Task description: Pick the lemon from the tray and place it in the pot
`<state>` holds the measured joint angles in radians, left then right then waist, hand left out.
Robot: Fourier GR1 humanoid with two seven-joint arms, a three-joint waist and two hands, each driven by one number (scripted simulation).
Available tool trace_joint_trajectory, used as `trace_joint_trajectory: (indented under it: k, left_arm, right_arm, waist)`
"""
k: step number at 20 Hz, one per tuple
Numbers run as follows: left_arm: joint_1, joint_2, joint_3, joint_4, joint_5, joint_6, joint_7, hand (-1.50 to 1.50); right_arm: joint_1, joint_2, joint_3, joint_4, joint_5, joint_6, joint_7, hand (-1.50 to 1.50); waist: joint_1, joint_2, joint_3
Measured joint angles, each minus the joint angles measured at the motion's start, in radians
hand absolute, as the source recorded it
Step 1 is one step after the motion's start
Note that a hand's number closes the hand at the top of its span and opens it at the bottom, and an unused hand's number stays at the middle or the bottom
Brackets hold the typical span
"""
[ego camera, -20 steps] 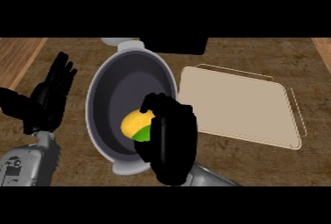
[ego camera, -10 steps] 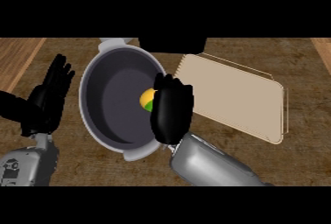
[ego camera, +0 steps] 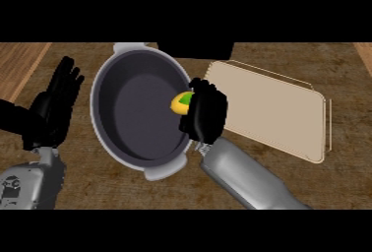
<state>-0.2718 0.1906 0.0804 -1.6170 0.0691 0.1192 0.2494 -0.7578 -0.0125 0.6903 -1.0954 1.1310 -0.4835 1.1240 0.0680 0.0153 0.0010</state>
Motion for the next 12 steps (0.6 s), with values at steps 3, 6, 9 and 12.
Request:
trace_joint_trajectory:
  k: [3,6,9,12]
  left_arm:
    - [-0.023,-0.005,-0.005,0.011,-0.005,0.005,0.003,0.0]
    - [-0.018,-0.005,-0.009,0.01,-0.005,-0.002,-0.003,0.0]
    - [-0.015,-0.002,-0.003,0.015,-0.002,-0.006,-0.008,0.0]
    - [-0.017,-0.005,0.0,0.028,-0.006,0.0,-0.014,0.0]
  right_arm:
    - [0.009,0.002,-0.008,0.031,-0.114,-0.079,-0.055,-1.5]
    - [0.008,0.004,-0.017,0.037,-0.212,-0.189,-0.117,-1.5]
    - [0.006,0.006,-0.027,0.016,-0.281,-0.306,-0.16,-1.5]
    - [0.005,0.007,-0.033,0.002,-0.339,-0.422,-0.208,-1.5]
  waist:
    - [0.009,0.005,0.001]
    - [0.016,0.006,0.001]
    - [0.014,0.005,0.001]
    - [0.006,0.004,0.001]
